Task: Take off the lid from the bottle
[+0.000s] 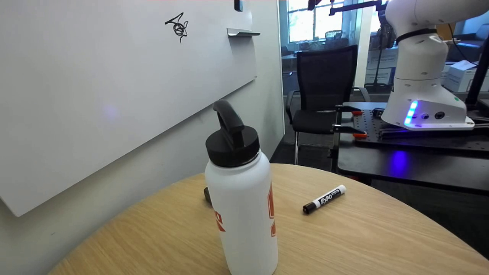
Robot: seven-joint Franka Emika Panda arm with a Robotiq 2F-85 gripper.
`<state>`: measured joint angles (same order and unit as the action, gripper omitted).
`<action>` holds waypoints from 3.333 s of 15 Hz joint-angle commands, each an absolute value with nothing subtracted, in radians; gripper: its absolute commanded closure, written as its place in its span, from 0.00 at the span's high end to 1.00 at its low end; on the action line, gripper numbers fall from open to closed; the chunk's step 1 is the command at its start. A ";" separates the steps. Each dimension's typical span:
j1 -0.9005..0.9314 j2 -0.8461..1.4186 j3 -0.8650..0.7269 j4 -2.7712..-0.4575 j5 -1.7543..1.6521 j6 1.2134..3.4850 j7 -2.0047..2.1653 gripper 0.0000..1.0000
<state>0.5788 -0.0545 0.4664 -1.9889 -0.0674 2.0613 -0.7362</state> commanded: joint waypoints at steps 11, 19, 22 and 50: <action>0.623 0.304 0.524 -1.628 -0.246 1.847 -0.972 1.00; 0.709 0.405 0.488 -1.569 -0.347 1.927 -1.003 1.00; 0.712 0.415 0.475 -1.565 -0.358 1.948 -1.002 1.00; 0.691 0.421 0.456 -1.596 -0.308 1.985 -1.015 0.05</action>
<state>0.6925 0.4557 0.4539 -1.5805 -0.3272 1.9901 -0.9994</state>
